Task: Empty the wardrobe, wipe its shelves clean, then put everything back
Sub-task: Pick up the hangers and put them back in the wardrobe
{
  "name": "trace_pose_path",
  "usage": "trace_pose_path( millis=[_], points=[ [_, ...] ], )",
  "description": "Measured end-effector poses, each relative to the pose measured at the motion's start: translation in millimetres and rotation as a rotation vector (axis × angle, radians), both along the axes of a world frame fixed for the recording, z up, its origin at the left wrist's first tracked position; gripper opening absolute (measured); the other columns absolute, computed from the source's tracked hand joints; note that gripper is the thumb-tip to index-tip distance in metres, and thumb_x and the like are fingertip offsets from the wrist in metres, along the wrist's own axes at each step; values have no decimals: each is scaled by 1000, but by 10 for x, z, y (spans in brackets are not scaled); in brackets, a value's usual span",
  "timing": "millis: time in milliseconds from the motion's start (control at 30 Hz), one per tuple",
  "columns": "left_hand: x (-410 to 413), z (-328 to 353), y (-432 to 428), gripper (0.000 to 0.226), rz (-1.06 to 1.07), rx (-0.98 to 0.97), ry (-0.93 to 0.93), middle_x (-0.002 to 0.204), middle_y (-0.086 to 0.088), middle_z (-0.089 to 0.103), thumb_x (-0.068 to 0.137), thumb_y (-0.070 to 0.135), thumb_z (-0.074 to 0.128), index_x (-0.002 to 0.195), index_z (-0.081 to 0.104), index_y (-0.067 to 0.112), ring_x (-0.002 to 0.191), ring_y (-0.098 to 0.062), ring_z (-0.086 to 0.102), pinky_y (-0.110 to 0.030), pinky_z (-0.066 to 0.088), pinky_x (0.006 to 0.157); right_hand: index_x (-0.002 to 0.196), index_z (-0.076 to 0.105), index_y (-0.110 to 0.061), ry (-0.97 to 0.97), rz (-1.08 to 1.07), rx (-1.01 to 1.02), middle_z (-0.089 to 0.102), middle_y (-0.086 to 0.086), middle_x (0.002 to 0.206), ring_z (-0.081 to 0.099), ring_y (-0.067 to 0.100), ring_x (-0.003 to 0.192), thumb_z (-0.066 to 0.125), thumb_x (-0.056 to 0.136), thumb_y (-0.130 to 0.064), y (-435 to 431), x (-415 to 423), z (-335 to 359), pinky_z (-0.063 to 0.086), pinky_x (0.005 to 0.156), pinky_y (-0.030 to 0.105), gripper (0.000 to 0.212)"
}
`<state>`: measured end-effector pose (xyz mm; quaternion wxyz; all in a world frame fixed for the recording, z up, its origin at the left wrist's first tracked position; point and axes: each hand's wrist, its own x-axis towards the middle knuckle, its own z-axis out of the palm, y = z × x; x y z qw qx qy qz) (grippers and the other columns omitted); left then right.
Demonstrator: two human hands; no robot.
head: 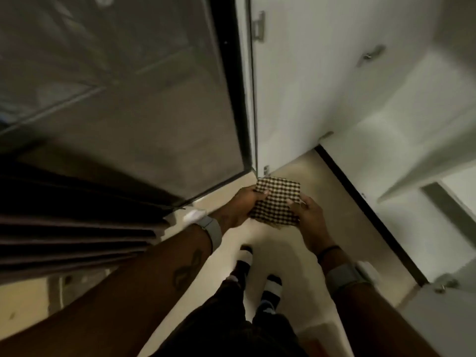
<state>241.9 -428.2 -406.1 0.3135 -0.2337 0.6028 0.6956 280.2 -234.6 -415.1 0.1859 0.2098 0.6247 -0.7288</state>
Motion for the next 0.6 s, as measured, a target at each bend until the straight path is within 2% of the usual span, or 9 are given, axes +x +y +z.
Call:
trace_pose_path(
  millis=[100, 200, 300, 433, 533, 600],
  points=[
    [485, 75, -513, 29, 200, 13, 14, 120, -11, 72, 99, 10, 58, 127, 65, 9, 111, -29, 68, -41, 56, 91, 131, 63, -13, -5, 185, 18, 73, 5, 119, 70, 26, 110, 69, 94, -14, -462, 74, 95, 55, 97, 50, 38],
    [949, 86, -1094, 22, 382, -61, 44, 113, -14, 74, 99, 7, 58, 117, 70, 4, 101, -27, 72, -35, 58, 83, 120, 68, -10, -58, 336, 16, 75, 9, 112, 71, 29, 106, 69, 92, -9, -1111, 262, 142, 54, 98, 53, 28],
    [1333, 122, -1539, 19, 493, -157, 20, 108, -14, 75, 98, 10, 60, 113, 72, 5, 100, -31, 72, -43, 59, 89, 108, 71, -9, -86, 445, 63, 76, 11, 105, 72, 32, 102, 71, 90, -7, -1647, 425, 107, 53, 97, 58, 18],
    [2224, 86, -2473, 19, 758, -159, -24, 105, -15, 76, 98, 11, 61, 112, 72, 3, 101, -35, 72, -47, 59, 90, 105, 70, -8, -67, 769, 134, 76, 13, 101, 73, 33, 97, 72, 90, -11, -2736, 838, 172, 55, 91, 61, 15],
    [2868, 51, -3145, 19, 917, -145, -50, 105, -13, 76, 98, 11, 62, 112, 73, 5, 100, -32, 72, -40, 60, 87, 108, 69, -8, -40, 971, 184, 74, 13, 104, 70, 36, 101, 69, 92, -11, -3621, 1152, 203, 60, 83, 51, 16],
    [3393, 15, -3711, 17, 1021, -143, -70, 103, -12, 77, 96, 13, 63, 108, 74, 7, 97, -30, 73, -38, 59, 86, 116, 66, -11, -63, 1089, 189, 71, 8, 111, 68, 30, 103, 68, 93, -13, -4334, 1488, 159, 60, 79, 42, 23]
  ],
)
